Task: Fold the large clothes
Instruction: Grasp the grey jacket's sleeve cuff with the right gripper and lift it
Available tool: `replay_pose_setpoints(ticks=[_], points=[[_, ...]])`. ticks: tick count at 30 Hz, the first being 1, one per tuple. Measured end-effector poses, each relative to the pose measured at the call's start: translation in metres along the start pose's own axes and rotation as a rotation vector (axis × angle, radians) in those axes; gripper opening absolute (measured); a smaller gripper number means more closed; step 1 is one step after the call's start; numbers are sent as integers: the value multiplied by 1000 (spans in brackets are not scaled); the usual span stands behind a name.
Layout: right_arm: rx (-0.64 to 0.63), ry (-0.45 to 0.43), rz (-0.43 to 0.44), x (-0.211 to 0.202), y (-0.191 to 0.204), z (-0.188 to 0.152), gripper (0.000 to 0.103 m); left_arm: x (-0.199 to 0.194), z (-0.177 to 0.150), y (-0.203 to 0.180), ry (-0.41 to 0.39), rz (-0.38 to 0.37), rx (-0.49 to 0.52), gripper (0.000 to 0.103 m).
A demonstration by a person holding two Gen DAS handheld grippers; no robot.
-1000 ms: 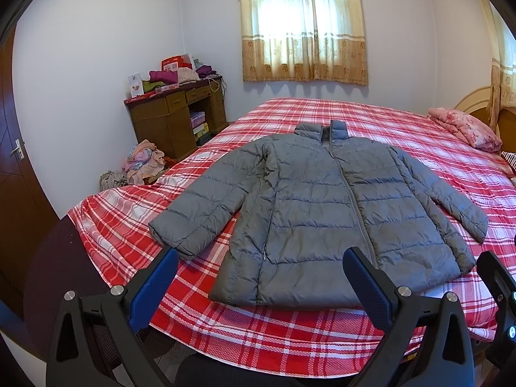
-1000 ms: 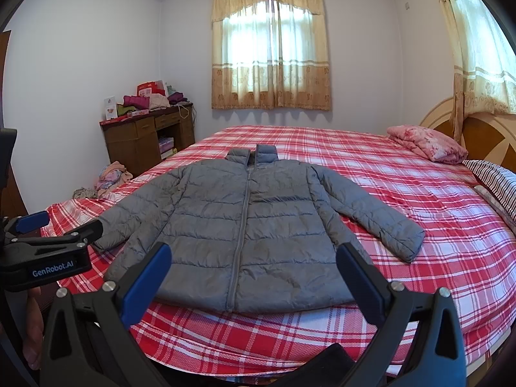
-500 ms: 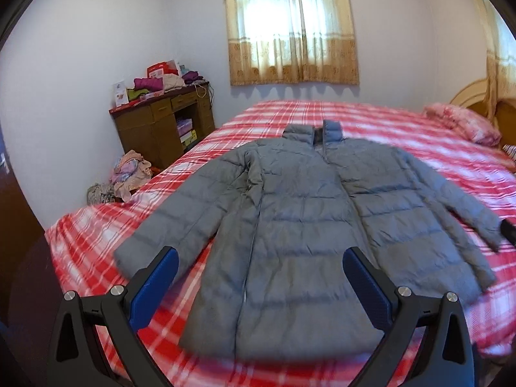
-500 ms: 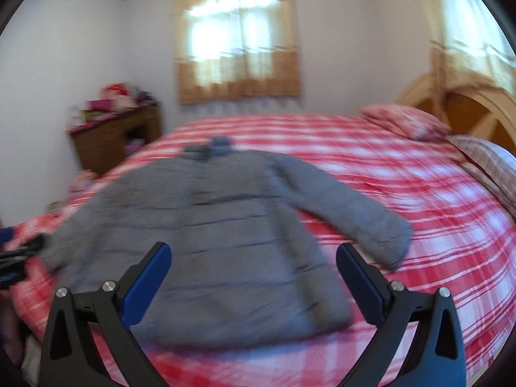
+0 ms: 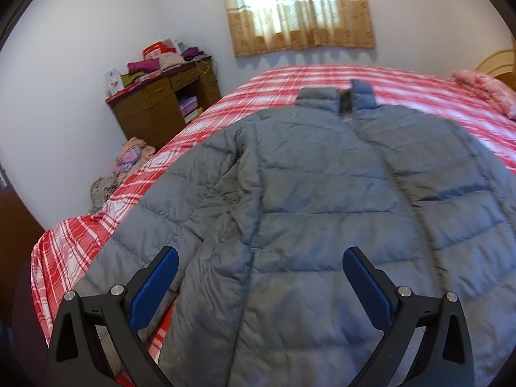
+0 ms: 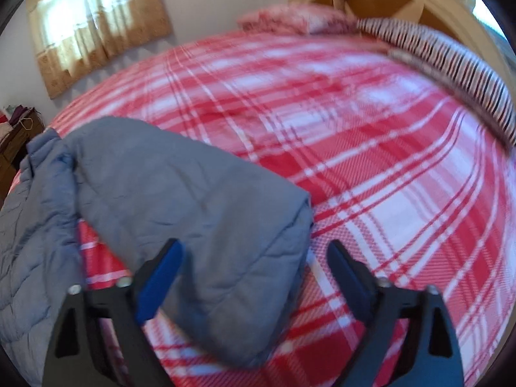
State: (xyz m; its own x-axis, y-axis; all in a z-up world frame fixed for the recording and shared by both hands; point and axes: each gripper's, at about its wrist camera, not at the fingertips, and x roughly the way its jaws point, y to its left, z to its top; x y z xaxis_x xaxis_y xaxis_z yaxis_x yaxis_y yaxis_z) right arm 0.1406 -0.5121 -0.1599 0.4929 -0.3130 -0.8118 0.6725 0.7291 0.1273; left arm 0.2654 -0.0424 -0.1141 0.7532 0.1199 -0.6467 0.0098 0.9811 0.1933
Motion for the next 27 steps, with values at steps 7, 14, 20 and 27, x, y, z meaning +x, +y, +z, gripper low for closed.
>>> replay_pose_setpoints(ticks=[7,14,20,27], points=[[-68,-67,42,-21,10,22,18,35,9,28,82,16,-10,102],[-186,-243,118,-78,75,69,16,39,54,54,68,-13,-27,102],[-403,-313,206,-101,196,65,15,32,76,62,-7,13,-28,102],[-625,-296,237,-57,314,10,15,36,71,76,-25,50,-55,102]])
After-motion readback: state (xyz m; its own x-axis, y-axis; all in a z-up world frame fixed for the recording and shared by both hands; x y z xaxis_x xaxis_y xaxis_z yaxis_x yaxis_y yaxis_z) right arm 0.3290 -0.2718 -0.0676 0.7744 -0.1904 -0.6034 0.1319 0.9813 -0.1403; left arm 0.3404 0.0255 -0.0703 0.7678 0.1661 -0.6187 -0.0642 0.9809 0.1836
